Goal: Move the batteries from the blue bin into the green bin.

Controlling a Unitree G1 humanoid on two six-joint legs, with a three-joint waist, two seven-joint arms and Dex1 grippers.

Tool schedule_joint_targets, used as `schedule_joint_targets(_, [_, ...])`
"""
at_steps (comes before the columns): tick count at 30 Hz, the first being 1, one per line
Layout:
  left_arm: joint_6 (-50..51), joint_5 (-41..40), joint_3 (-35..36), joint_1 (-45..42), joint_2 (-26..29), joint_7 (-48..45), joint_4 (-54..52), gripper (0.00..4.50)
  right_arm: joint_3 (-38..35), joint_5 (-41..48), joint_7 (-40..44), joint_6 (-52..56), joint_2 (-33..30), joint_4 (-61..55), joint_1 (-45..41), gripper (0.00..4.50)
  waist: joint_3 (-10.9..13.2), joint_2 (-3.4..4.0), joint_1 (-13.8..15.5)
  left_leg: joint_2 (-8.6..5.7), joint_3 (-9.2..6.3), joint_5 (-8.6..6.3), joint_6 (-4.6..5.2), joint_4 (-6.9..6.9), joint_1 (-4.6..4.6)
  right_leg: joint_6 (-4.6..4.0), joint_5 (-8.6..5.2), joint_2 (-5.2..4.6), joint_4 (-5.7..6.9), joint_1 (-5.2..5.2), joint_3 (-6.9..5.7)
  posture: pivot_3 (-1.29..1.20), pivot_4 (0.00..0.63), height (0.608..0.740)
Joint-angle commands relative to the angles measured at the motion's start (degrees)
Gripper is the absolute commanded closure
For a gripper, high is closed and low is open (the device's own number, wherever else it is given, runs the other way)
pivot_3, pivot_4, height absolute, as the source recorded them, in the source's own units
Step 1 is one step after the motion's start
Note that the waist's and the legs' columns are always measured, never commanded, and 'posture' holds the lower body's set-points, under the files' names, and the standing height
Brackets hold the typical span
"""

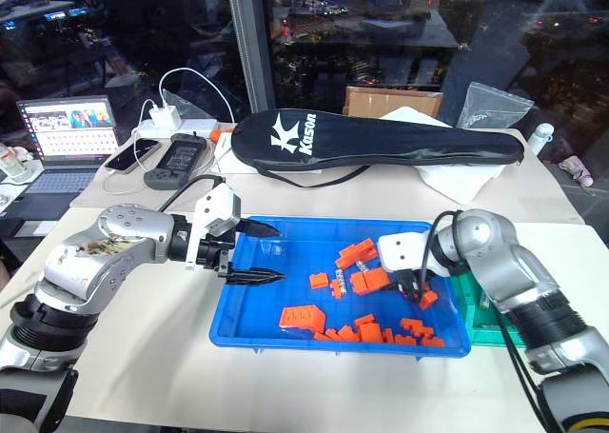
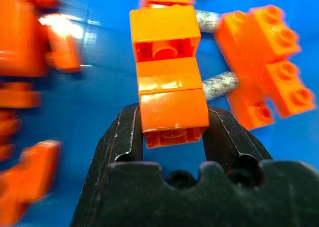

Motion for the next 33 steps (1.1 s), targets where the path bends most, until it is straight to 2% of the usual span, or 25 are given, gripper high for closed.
schedule_joint_targets(1, [-1.76, 0.53, 0.08, -1.22, -0.18, -1.00, -0.36, 0.00, -2.56, 2.75, 2.72, 4.90, -3.36, -4.91, 2.86, 3.05, 0.00, 0.00, -0.10, 0.00, 0.00, 0.00, 0.00, 0.00, 0.00, 0.01, -0.01, 0.00, -0.01, 0.00, 0.00, 0.00, 0.150, 0.720])
schedule_joint_targets(3, [-1.94, 0.75, -0.11, -1.17, -0.34, -1.28, -0.17, 0.00, -3.03, 3.22, 3.18, 8.78, -5.07, -6.34, 4.15, 3.05, 0.00, 0.00, -0.21, 0.00, 0.00, 0.00, 0.00, 0.01, 0.02, 0.09, -0.05, 0.00, 0.01, 0.00, 0.00, 0.00, 0.150, 0.720])
schedule_joint_targets(5, [-2.12, 0.84, -0.20, -1.14, -0.41, -1.60, 0.05, 0.00, -3.31, 4.31, 5.21, 12.40, -7.91, -8.65, 5.54, 2.04, -0.02, 0.04, -0.26, 0.00, 0.00, 0.00, 0.00, 0.01, 0.04, 0.09, -0.05, 0.01, 0.04, -0.02, 0.00, 0.00, 0.150, 0.720])
schedule_joint_targets(8, [-2.40, 1.06, -0.54, -0.91, -0.64, -1.65, 0.20, 0.00, -3.88, 5.67, 5.31, 14.58, -8.94, -10.20, 5.73, 1.12, -0.01, 0.03, -0.44, 0.01, 0.00, 0.00, 0.00, 0.00, 0.05, 0.09, -0.06, 0.01, 0.03, -0.01, 0.00, 0.00, 0.150, 0.720])
schedule_joint_targets(11, [-2.18, 0.92, -0.75, -0.44, -0.73, -1.64, -0.46, 0.00, -4.50, 4.32, 1.42, 11.43, -6.20, -7.49, 3.47, 0.14, -0.01, 0.02, -0.56, 0.01, 0.00, 0.00, 0.00, 0.00, 0.06, 0.15, -0.09, 0.01, 0.04, -0.01, 0.00, 0.00, 0.150, 0.720])
schedule_joint_targets(12, [-2.08, 0.83, -0.72, -0.37, -0.69, -1.69, -0.63, 0.00, -4.64, 3.78, -0.12, 10.73, -5.04, -6.42, 2.48, 0.03, -0.01, 0.02, -0.67, 0.01, 0.00, 0.00, 0.00, 0.01, 0.06, 0.16, -0.10, 0.01, 0.04, -0.02, 0.00, 0.00, 0.150, 0.720])
schedule_joint_targets(19, [-0.72, -0.09, -0.15, -0.06, 0.08, -2.11, -1.26, 0.00, -3.17, -0.65, -8.99, 7.06, 5.21, 6.06, -10.50, 0.03, 0.01, 0.00, -1.12, 0.01, 0.00, 0.00, 0.00, 0.04, 0.04, 0.13, -0.07, 0.01, 0.05, -0.04, 0.00, 0.00, 0.150, 0.720])
schedule_joint_targets(29, [1.21, -0.97, 0.87, 0.84, 0.60, -1.38, -3.24, 0.00, 0.69, -4.85, -10.46, 1.62, 12.47, 16.24, -14.49, 0.03, 0.01, -0.02, -0.22, 0.01, 0.00, -0.01, 0.02, -0.01, -0.03, -0.11, 0.06, 0.00, 0.02, -0.03, -0.05, 0.00, 0.150, 0.720])
schedule_joint_targets(32, [1.31, -1.06, 0.88, 0.88, 0.69, -1.10, -3.34, 0.00, 1.24, -5.27, -10.49, 1.01, 13.93, 18.13, -14.28, 0.72, 0.01, -0.02, -0.34, 0.01, 0.00, -0.01, 0.02, 0.02, 0.00, -0.10, 0.06, 0.00, 0.03, 0.00, -0.05, 0.00, 0.150, 0.720])
schedule_joint_targets(33, [1.31, -1.10, 0.87, 0.89, 0.71, -1.02, -3.35, 0.00, 1.39, -5.50, -10.46, 0.77, 14.18, 18.44, -14.15, 1.12, 0.01, -0.02, -0.38, 0.01, 0.00, -0.01, 0.02, 0.02, 0.01, -0.10, 0.06, 0.01, 0.04, -0.01, -0.05, 0.00, 0.150, 0.720])
